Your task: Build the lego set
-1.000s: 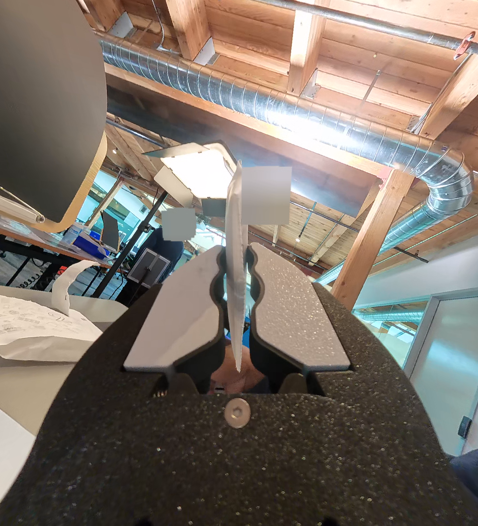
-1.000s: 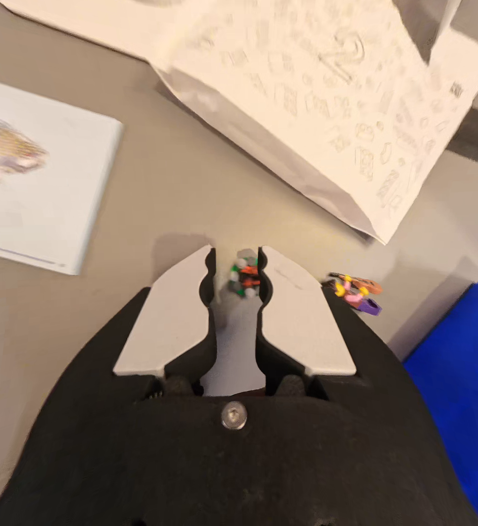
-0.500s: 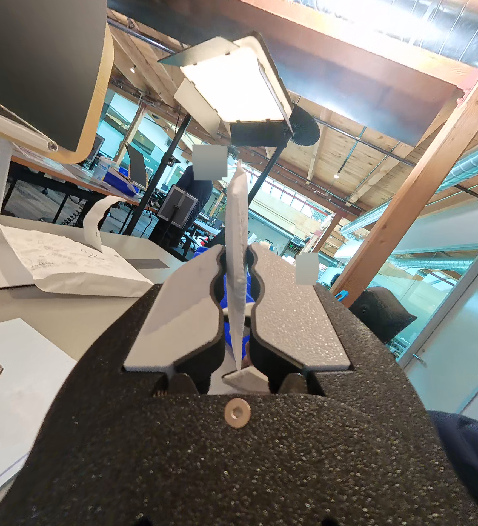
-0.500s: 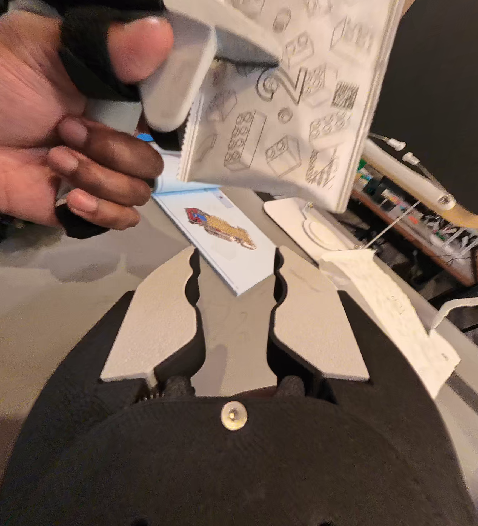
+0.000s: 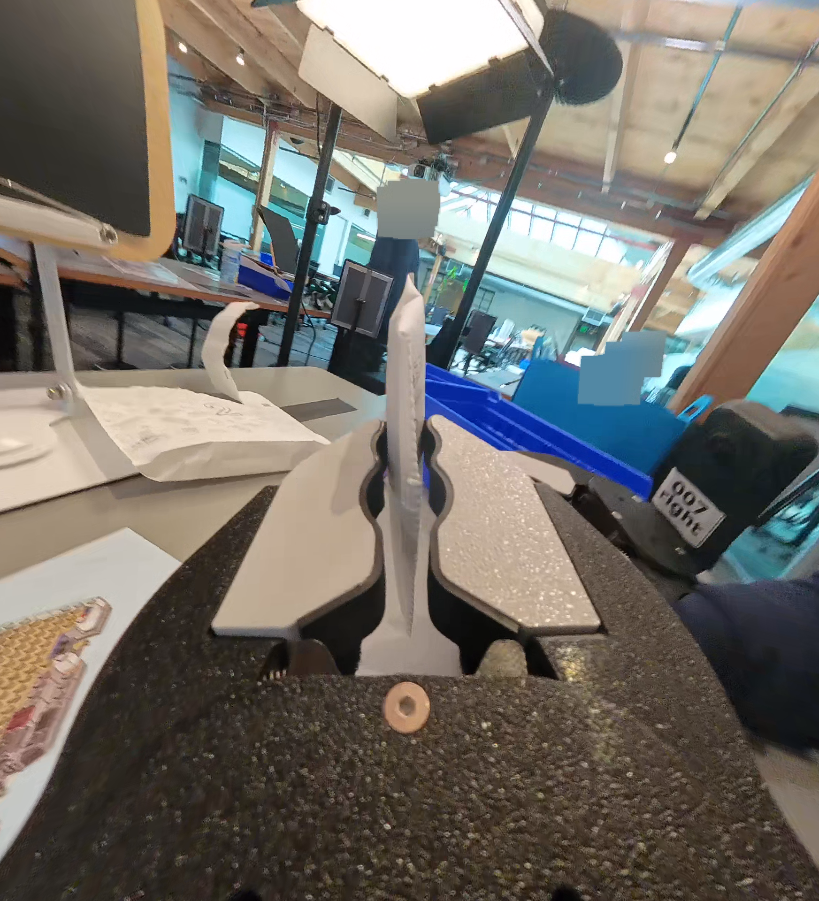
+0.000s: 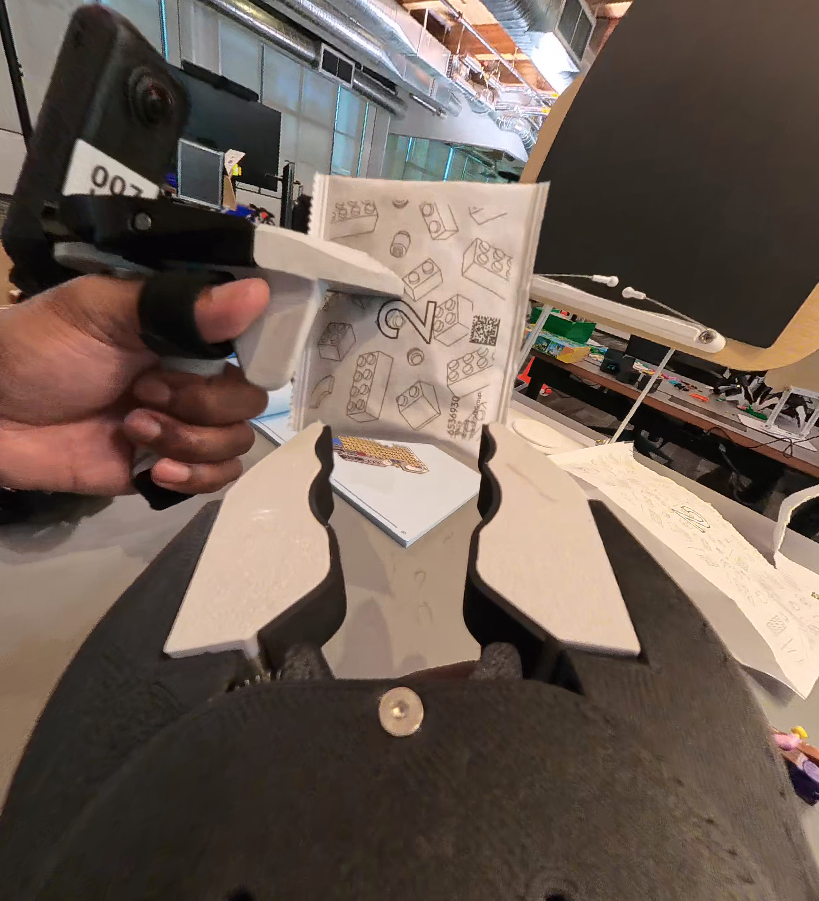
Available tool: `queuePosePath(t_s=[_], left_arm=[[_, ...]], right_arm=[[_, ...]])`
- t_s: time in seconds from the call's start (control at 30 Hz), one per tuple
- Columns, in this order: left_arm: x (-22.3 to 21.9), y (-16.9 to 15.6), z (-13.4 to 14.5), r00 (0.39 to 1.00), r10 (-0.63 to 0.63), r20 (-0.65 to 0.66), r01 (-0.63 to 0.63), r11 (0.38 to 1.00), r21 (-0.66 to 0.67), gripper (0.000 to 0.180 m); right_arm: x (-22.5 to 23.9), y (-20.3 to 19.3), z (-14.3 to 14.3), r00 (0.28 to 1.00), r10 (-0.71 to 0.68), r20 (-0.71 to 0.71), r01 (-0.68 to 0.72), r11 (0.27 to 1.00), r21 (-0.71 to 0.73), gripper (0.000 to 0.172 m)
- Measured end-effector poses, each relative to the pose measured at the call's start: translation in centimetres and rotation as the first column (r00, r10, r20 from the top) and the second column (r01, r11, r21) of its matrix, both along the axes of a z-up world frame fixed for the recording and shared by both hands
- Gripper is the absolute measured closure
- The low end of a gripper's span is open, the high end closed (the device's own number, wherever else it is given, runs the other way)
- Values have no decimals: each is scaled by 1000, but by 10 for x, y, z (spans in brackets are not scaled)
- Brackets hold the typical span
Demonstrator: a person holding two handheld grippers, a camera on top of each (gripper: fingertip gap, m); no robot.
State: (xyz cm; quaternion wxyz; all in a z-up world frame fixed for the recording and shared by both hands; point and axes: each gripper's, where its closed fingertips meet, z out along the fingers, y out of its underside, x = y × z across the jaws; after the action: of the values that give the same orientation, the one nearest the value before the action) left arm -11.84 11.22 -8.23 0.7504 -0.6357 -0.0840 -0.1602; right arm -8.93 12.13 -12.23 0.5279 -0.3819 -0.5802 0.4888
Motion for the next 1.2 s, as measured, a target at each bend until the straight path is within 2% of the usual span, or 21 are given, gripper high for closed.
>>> queuePosePath(t_s=[0.1,0.17,0.23,0.3,0.43,0.57,0.67,0.9,1.03,1.2], left_arm=[[7,0,-4,990,2,-139,-9,999,-47,167],[14,-2,0,984,-37,-174,29,998,-52,167],[27,-4,2,980,-131,-151,123,991,-62,167],[33,-4,0,978,-173,-118,167,984,-57,167],[46,1,-20,966,-244,-80,235,966,-110,167],[61,1,-31,938,-332,-97,315,937,-151,167],[61,2,-33,938,-337,-80,323,934,-151,167],[50,0,-23,939,-339,56,342,938,-52,157],[43,-3,-15,926,-354,129,353,935,27,153],[28,-8,-6,932,-314,179,300,949,100,152]], right_arm=[[5,6,0,1000,-21,-3,21,1000,23,109],[11,10,7,1000,-3,-25,3,1000,3,109],[18,13,15,998,31,-53,-34,998,-51,110],[23,13,18,995,73,-69,-81,989,-124,111],[28,11,21,986,141,-88,-158,959,-234,115],[26,12,13,979,199,-33,-199,927,-319,131],[25,12,7,963,268,-8,-249,882,-399,145],[28,7,12,932,359,-46,-331,793,-511,166],[32,12,21,922,371,-111,-364,733,-575,167],[44,19,39,894,382,-235,-442,663,-604,168]])
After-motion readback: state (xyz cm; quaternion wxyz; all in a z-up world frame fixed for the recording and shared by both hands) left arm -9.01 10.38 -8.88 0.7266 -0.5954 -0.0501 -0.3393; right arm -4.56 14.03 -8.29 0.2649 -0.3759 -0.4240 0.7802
